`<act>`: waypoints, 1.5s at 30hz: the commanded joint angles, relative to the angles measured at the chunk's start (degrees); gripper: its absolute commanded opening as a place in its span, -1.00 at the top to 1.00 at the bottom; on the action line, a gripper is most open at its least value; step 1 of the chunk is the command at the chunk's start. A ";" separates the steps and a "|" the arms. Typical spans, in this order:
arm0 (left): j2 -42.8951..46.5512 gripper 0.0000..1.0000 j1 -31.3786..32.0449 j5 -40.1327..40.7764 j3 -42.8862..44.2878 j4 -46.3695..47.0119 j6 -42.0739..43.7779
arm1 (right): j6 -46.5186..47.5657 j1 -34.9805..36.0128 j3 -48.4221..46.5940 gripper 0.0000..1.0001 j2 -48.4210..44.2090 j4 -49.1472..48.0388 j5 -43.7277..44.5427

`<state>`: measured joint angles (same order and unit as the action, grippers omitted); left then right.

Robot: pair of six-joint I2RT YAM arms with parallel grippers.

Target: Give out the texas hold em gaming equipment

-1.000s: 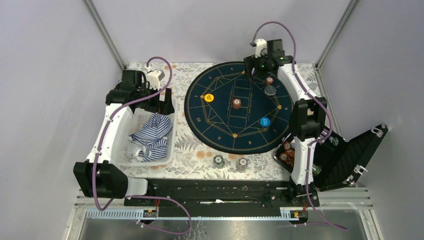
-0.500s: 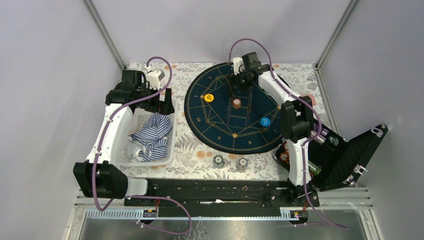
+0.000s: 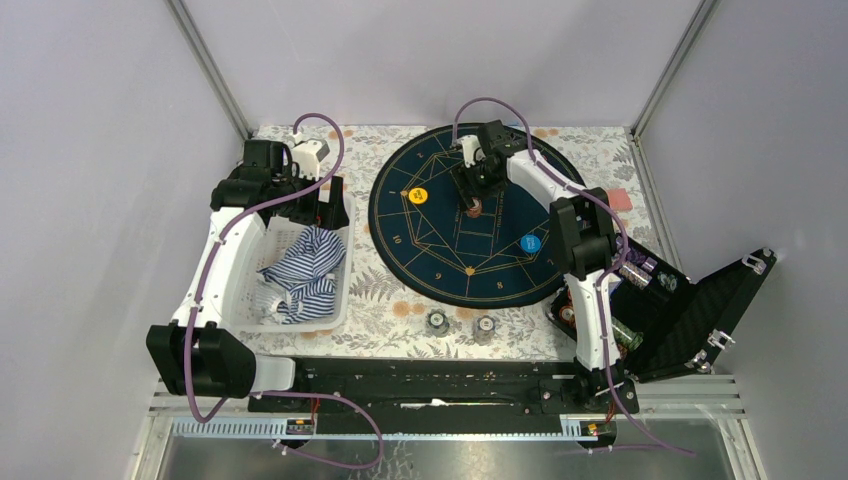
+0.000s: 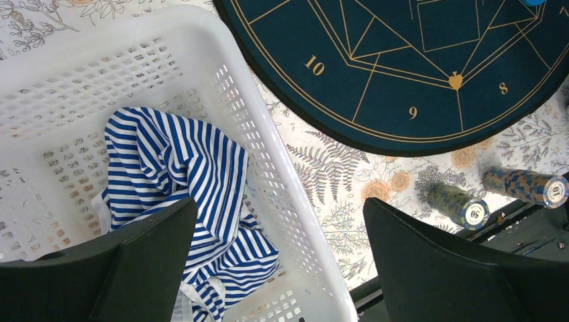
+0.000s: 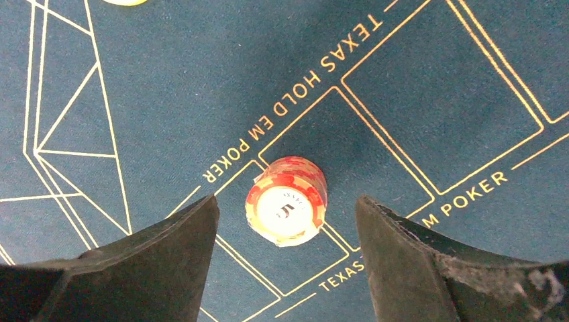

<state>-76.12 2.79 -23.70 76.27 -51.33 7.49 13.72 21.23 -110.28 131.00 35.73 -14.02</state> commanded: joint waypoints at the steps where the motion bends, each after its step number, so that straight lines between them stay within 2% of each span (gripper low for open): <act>1: 1.96 -0.98 0.11 -0.59 0.00 2.46 -0.06 | 0.70 1.16 -0.05 -0.57 0.76 0.55 1.80; 11: 2.07 -0.98 0.11 -0.29 -0.21 2.47 0.06 | 1.72 1.95 0.16 -0.26 1.54 0.68 4.19; 17: 1.99 -0.98 0.11 -0.41 -0.13 2.47 -0.01 | 2.36 2.30 0.23 -0.22 1.77 1.09 5.09; 25: 2.04 -0.98 0.11 -0.32 -0.25 2.47 -0.06 | 2.37 2.39 -0.05 -0.03 0.06 1.85 5.29; 38: 2.57 -0.98 0.11 -0.47 -0.48 2.46 -0.05 | 2.88 0.82 1.00 0.18 -8.32 4.40 4.88; 42: 2.60 -0.98 0.11 -0.60 -0.47 2.46 -0.05 | 3.94 -1.02 6.09 0.19 -13.53 4.43 4.28; 45: 2.94 -0.98 0.11 -0.69 -0.51 2.38 -0.07 | 5.47 -3.46 13.55 0.19 -19.51 3.24 3.85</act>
<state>-75.31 2.79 -23.68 75.88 -51.05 7.46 16.82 20.99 -102.80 121.16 38.54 -9.67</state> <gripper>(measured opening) 0.988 0.505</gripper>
